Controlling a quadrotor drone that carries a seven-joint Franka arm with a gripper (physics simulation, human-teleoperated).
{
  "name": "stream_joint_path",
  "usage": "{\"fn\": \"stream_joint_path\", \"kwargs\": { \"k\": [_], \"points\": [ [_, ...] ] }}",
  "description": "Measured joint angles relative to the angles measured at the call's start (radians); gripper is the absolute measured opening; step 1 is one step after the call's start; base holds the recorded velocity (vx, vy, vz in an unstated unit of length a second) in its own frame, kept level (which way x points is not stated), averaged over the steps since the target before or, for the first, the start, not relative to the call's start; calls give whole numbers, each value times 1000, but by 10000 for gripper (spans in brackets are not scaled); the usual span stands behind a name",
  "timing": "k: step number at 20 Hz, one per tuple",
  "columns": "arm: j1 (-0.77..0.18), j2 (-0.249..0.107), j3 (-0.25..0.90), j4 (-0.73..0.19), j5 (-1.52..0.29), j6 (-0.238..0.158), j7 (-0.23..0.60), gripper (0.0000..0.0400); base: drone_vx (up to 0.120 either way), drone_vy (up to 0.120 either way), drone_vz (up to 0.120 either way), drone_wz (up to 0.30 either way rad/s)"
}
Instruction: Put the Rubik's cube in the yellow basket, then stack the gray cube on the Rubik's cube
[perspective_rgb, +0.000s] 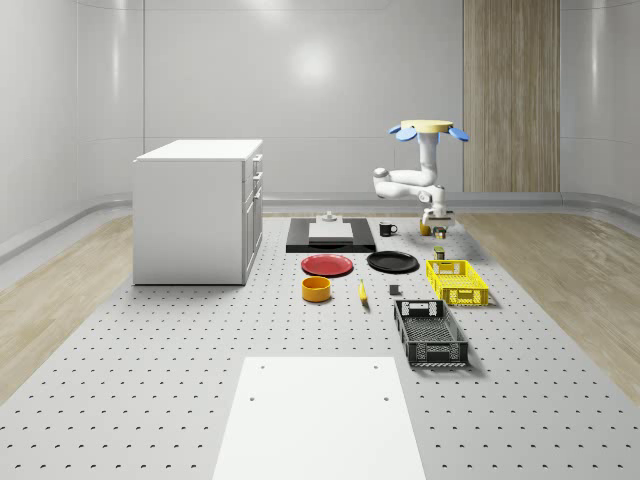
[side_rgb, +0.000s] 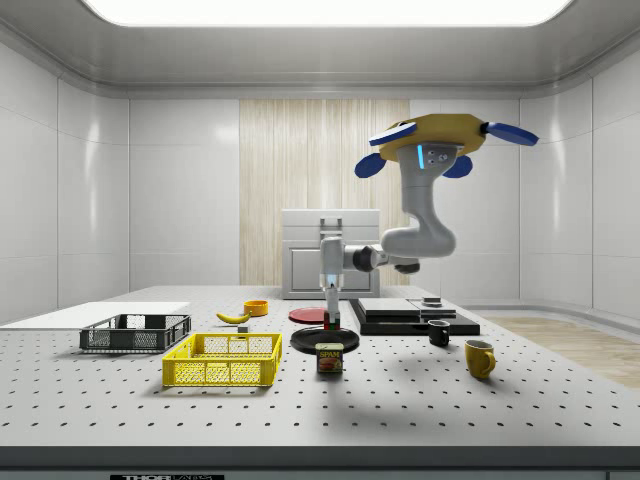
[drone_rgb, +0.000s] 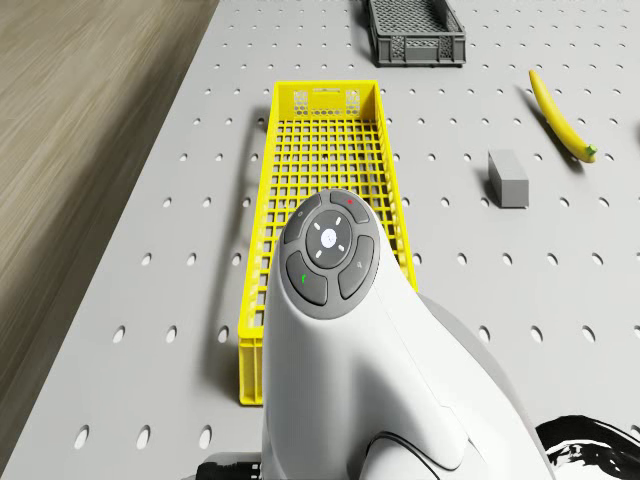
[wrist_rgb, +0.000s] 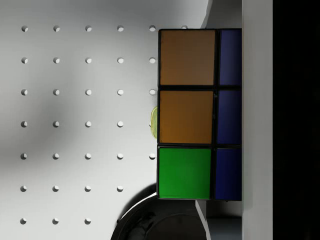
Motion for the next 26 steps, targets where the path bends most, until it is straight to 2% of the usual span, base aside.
{"fn": "stream_joint_path", "kwargs": {
  "k": [26],
  "points": [
    [-10,-38,6,2,16,36,8,321,120,0,0,0]
  ]
}}
